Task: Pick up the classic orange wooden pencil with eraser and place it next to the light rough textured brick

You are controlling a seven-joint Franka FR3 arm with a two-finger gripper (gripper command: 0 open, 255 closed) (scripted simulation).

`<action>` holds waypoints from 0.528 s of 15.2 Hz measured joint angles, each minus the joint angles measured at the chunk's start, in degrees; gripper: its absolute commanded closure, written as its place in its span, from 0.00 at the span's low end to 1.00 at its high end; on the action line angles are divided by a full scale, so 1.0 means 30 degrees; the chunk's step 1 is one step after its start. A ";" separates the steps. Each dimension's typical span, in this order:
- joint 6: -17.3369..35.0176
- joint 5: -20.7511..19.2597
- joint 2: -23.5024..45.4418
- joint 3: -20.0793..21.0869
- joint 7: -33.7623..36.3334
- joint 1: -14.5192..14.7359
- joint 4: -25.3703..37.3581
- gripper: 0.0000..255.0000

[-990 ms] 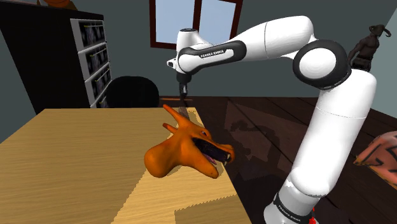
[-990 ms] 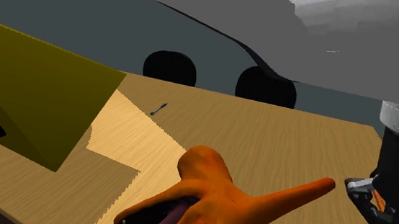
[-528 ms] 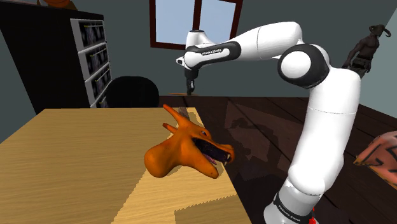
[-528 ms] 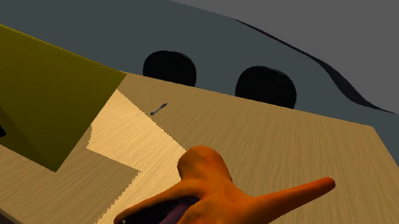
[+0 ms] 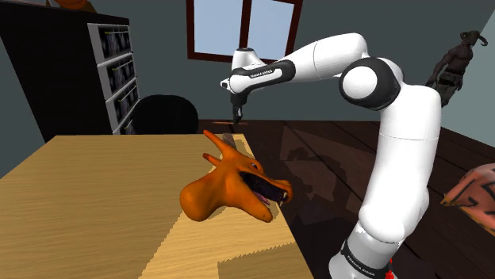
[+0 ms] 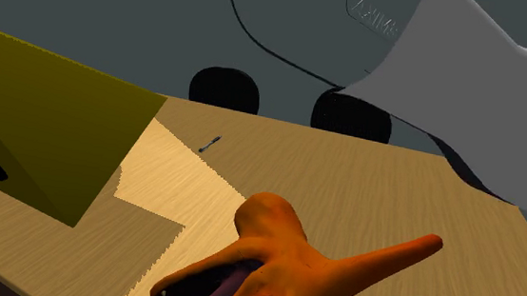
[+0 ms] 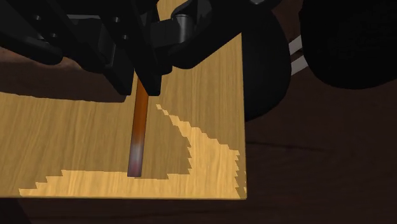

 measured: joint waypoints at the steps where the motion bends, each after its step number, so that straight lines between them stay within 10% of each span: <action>1: 0.0201 -0.0016 0.0032 -0.0012 0.0009 -0.0016 -0.0168 1.00; 8: 0.1827 -0.0261 0.0575 -0.0083 0.0345 0.0007 -0.1271 1.00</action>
